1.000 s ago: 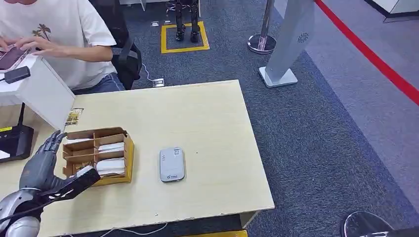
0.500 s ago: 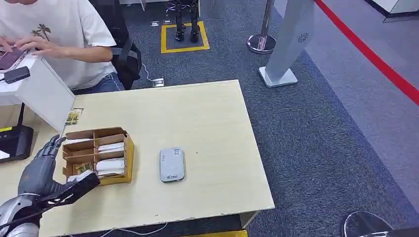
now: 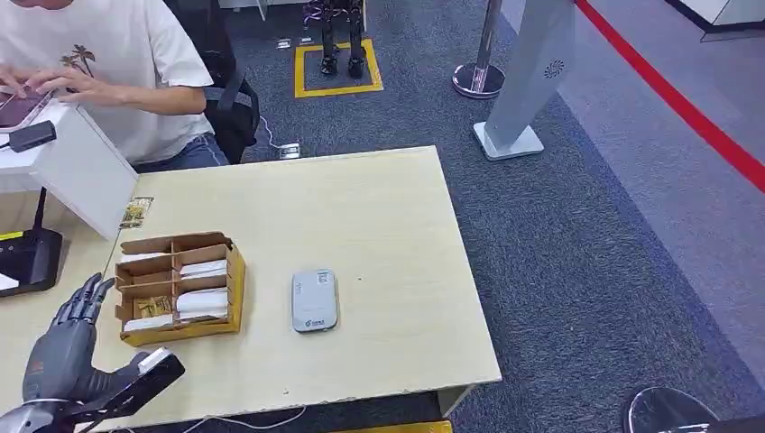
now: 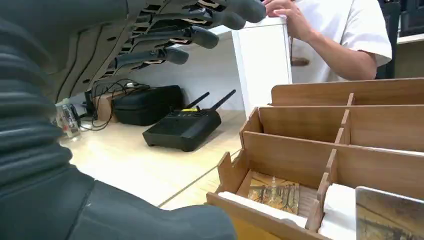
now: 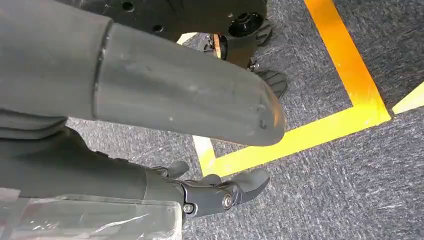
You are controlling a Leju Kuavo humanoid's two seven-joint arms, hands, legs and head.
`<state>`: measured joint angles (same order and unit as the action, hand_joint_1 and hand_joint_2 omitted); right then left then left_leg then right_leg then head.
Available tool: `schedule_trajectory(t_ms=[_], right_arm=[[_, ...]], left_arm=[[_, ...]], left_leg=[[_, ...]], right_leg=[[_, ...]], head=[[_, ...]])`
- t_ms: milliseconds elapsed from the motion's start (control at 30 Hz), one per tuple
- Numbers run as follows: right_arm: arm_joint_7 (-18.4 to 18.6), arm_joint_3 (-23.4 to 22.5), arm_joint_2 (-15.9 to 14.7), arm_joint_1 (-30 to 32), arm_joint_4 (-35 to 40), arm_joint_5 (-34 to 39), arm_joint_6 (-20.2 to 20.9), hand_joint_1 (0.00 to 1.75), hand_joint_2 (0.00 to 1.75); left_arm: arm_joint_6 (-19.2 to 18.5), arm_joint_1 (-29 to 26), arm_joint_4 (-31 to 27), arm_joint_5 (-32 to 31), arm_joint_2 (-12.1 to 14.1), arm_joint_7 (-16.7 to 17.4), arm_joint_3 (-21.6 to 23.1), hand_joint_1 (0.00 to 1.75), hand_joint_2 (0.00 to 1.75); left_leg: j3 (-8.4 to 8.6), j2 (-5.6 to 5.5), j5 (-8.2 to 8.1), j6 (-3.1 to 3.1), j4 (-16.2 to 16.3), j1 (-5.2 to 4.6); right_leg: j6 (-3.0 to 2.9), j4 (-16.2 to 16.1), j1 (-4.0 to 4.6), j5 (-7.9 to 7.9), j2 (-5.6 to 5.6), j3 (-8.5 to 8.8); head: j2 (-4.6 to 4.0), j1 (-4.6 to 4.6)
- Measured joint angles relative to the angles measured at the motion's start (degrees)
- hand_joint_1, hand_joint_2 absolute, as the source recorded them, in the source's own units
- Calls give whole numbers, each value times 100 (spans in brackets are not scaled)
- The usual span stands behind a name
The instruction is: Pass the card to the sensor for recognition and then transmit it.
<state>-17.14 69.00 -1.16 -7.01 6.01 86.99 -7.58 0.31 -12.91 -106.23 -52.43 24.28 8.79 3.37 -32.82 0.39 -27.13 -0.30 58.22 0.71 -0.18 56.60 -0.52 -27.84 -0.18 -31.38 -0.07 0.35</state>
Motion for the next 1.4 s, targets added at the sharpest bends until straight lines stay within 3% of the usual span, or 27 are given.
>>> schedule_trajectory(t_ms=[300,867,1400], right_arm=[[-37,-2,0,-4,2,0,35,0,0],[42,11,0,-76,2,0,26,0,0],[98,57,0,-130,2,-2,37,0,0]], left_arm=[[-33,62,50,-53,-133,-9,-4,0,175],[-144,486,765,-92,-433,-103,136,0,175],[-286,747,1062,-85,-411,-140,253,0,175]], left_leg=[[0,-2,0,0,0,-1],[0,-1,0,0,0,-1],[0,-1,1,0,0,-1]], right_leg=[[0,-1,0,0,-1,-1],[0,0,0,0,-1,-1],[0,0,0,0,0,-2]], head=[[0,-2],[0,-2],[0,-2]])
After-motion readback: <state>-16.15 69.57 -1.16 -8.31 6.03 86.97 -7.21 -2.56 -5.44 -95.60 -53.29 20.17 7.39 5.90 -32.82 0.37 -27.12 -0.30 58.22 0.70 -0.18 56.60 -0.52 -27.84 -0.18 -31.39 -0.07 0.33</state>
